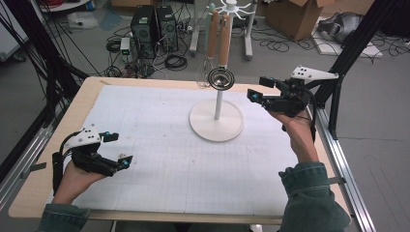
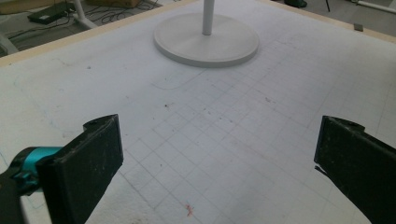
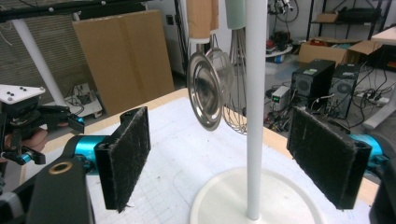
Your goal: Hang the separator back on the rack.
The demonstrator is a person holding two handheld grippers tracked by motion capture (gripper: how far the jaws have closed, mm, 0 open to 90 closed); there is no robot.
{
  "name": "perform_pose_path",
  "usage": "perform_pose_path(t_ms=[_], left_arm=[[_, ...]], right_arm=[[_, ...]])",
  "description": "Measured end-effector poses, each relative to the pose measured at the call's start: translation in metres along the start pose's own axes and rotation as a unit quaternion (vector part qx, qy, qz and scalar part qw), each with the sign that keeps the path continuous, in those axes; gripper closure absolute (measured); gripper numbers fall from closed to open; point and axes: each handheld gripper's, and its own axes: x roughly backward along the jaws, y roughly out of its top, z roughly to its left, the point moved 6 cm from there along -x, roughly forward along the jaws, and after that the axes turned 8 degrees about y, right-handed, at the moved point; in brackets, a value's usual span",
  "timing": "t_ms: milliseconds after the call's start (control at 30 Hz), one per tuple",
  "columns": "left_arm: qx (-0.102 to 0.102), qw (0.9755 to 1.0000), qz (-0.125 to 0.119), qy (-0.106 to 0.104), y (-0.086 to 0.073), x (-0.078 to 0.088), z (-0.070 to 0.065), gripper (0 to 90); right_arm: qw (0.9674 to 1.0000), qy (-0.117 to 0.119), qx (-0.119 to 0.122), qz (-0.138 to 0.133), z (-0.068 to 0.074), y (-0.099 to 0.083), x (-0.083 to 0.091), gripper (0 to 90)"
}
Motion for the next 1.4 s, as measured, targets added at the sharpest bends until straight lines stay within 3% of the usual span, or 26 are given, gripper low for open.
perform_pose_path(t_ms=[833, 1400], left_arm=[[0.002, 1.0, 0.001, 0.005, -0.004, -0.001, 0.004, 1.7], [0.004, 1.0, 0.006, 0.005, -0.007, -0.005, 0.003, 1.7]], right_arm=[[0.9993, -0.005, -0.001, 0.037, 0.016, -0.07, -0.002, 17.0], [0.9983, -0.025, -0.015, 0.05, 0.021, -0.114, 0.014, 17.0]])
